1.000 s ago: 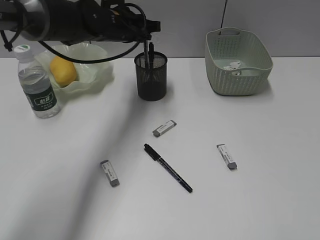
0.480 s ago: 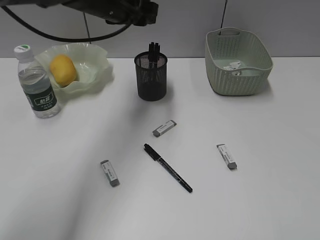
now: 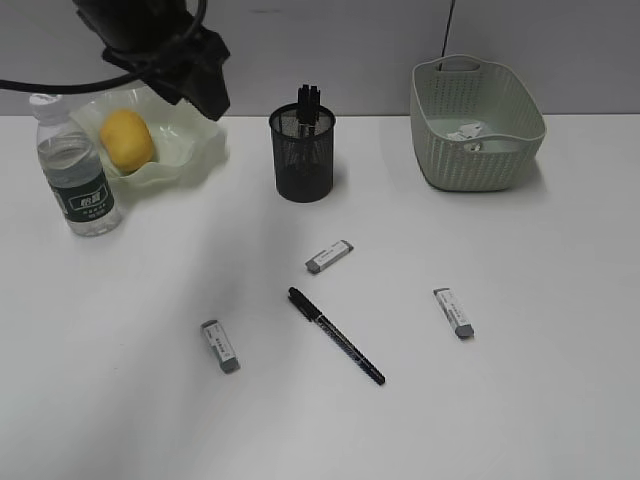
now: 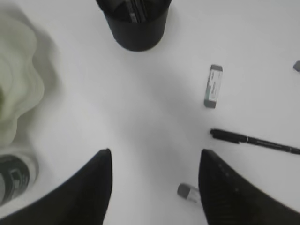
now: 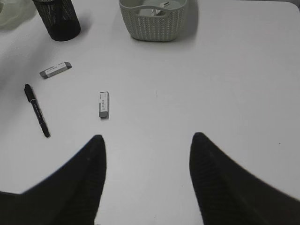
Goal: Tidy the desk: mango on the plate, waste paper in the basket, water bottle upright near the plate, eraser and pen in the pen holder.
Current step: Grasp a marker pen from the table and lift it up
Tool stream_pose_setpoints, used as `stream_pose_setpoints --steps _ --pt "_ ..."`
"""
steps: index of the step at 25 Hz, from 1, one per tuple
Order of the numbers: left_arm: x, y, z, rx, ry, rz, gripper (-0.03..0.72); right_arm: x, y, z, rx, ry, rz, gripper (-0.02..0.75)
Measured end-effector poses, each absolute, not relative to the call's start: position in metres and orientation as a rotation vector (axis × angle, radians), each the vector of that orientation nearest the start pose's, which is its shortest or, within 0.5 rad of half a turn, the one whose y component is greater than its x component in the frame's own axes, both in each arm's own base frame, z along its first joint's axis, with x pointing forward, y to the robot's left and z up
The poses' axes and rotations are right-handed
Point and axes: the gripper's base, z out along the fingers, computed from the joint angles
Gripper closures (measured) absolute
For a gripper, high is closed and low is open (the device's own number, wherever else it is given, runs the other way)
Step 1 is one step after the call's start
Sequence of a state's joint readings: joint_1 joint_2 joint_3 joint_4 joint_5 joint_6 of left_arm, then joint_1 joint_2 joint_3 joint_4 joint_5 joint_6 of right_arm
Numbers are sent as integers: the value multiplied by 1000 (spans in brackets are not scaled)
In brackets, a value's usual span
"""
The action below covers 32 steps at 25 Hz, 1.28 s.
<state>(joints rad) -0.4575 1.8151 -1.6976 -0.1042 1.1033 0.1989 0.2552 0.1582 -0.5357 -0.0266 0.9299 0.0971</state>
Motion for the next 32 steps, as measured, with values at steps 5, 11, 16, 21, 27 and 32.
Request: stream_pose_setpoints --steps 5,11,16,21,27,32 --pt "351 -145 326 736 2674 -211 243 23 4 297 -164 2034 189 281" --pt "325 -88 309 534 2799 -229 243 23 4 297 -164 2034 189 281" --pt "267 -56 309 400 2711 -216 243 23 4 297 -164 2033 189 281" --pt "201 -40 306 327 2592 -217 243 23 4 297 -164 2032 189 281" --pt "119 -30 316 264 2372 -237 243 23 4 297 -164 2037 189 281" --pt "67 -23 317 176 2228 -277 243 31 6 296 -168 2079 183 281"
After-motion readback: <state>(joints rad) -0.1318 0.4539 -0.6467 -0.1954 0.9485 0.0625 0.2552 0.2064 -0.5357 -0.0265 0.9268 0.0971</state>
